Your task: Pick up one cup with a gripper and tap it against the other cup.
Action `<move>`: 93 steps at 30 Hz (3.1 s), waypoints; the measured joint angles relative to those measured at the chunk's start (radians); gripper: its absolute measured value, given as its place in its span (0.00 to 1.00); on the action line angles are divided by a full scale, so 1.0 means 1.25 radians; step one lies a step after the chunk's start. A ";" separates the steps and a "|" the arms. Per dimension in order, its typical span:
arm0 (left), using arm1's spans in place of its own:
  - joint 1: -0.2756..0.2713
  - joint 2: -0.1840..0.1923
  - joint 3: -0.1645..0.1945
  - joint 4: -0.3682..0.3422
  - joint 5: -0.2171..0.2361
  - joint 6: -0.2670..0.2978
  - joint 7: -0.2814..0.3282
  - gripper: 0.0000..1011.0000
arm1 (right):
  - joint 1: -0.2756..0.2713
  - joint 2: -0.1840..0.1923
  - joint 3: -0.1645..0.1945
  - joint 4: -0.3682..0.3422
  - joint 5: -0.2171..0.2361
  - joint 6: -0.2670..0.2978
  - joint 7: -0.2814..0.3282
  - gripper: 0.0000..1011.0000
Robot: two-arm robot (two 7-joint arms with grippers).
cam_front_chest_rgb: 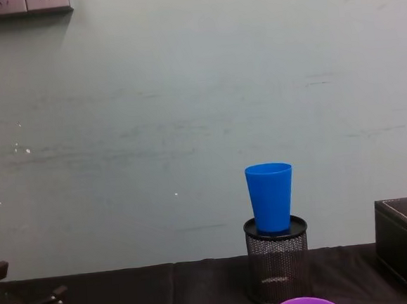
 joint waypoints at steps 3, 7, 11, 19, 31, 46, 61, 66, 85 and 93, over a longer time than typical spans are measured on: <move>0.000 0.000 0.000 0.000 0.000 0.000 0.000 0.99 | 0.000 0.000 0.000 0.000 0.000 0.000 0.000 0.99; 0.000 0.000 0.000 0.000 0.000 0.000 0.000 0.99 | 0.000 0.000 0.000 0.000 0.000 0.000 0.000 0.99; 0.000 0.000 0.000 0.000 0.000 0.000 0.000 0.99 | 0.000 0.000 0.000 0.000 0.000 0.000 -0.001 0.99; 0.000 0.000 0.000 0.000 0.000 0.000 0.000 0.99 | 0.000 0.000 0.000 0.000 0.000 0.000 -0.001 0.99; 0.000 0.000 0.000 0.000 0.000 0.000 0.000 0.99 | 0.000 0.000 0.000 0.000 0.000 0.000 -0.001 0.99; 0.000 0.000 0.000 0.000 0.000 0.000 0.000 0.99 | 0.000 0.000 0.000 0.000 0.000 0.000 -0.001 0.99; 0.000 0.000 0.000 0.000 0.000 0.000 0.000 0.99 | 0.000 0.000 0.000 0.000 0.000 0.000 0.000 0.99; 0.000 0.000 0.000 0.000 0.000 0.000 0.000 0.99 | 0.000 0.000 0.000 0.000 0.000 0.000 -0.001 0.99; 0.000 0.000 0.000 0.000 0.000 0.000 0.000 0.99 | -0.009 0.009 0.014 -0.021 -0.001 -0.005 0.003 0.99; 0.000 0.000 0.000 0.000 0.000 0.000 0.000 0.99 | -0.096 0.039 0.048 -0.121 0.034 -0.046 0.046 0.99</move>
